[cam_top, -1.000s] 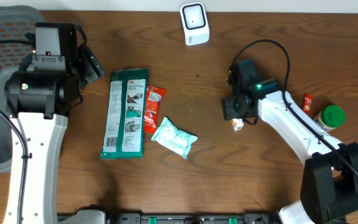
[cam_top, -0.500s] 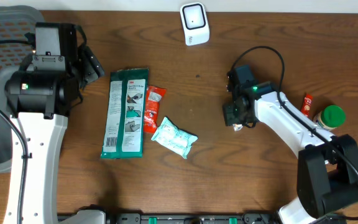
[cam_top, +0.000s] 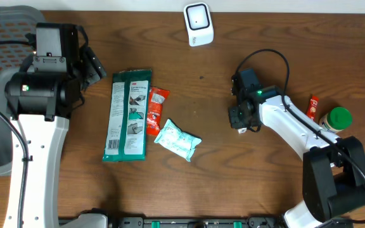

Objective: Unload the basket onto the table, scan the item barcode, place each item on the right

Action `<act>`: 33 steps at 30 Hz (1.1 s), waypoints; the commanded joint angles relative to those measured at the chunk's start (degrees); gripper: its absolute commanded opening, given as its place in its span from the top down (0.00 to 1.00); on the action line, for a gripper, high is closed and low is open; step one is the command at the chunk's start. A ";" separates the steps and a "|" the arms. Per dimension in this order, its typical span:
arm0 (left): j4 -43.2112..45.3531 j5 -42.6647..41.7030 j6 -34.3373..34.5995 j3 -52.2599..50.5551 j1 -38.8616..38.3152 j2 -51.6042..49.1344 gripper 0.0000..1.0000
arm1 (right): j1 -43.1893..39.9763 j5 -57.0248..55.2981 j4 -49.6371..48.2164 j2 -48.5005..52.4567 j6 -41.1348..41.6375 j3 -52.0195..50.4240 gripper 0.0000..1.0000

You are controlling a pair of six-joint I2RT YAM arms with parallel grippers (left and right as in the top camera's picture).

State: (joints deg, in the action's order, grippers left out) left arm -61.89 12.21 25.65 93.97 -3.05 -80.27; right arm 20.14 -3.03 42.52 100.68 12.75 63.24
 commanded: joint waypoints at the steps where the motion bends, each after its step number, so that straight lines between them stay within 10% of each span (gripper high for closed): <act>1: -0.20 0.72 -0.11 0.92 0.24 -0.20 0.13 | 0.20 -0.55 -0.11 0.09 -0.20 -0.37 0.73; 8: -0.17 0.72 -0.11 0.92 0.24 -0.20 0.13 | 0.20 -0.55 -0.11 0.09 -0.20 -0.37 0.55; 18: -0.17 0.72 -0.11 0.92 0.24 -0.20 0.13 | 0.20 -0.57 0.09 0.09 -0.20 -0.37 0.84; 33: -0.17 0.72 -0.11 0.92 0.24 -0.20 0.13 | 0.15 2.05 18.40 -3.80 -1.05 22.01 0.92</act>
State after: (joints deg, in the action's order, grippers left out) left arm -61.91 12.19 25.65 93.97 -3.05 -80.27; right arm 20.14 -2.63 56.84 99.81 12.29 75.64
